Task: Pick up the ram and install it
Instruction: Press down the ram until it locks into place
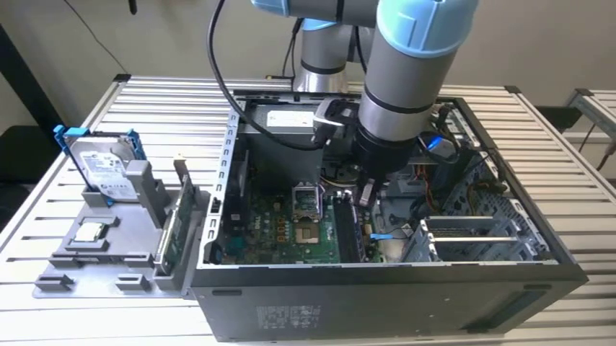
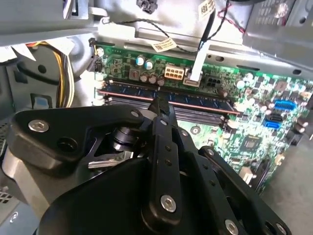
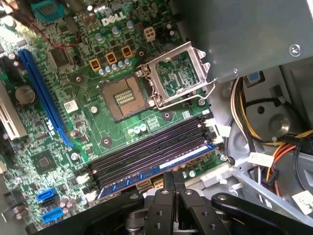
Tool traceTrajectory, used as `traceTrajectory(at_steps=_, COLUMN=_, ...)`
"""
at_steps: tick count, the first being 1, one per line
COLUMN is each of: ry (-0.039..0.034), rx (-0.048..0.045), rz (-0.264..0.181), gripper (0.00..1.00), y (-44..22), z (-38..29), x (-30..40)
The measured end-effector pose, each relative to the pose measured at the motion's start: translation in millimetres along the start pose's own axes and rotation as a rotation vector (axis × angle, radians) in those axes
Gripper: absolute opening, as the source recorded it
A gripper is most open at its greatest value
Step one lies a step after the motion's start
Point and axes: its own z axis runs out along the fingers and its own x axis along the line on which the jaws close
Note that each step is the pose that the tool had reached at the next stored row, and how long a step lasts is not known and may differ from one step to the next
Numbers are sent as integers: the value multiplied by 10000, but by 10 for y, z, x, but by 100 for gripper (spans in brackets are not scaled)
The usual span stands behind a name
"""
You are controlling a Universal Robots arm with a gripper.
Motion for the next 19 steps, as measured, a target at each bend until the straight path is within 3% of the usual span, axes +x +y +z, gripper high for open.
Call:
traceTrajectory(at_steps=3, ry=-16, rx=8, rz=-268, gripper=11, y=1, z=11, x=1)
traceTrajectory(at_steps=10, ry=-10, rx=-84, rz=-1000, gripper=11, y=2, z=63, x=8)
traceTrajectory(at_steps=19, ry=-8, rx=-254, rz=-2594, gripper=11, y=2, z=110, x=13)
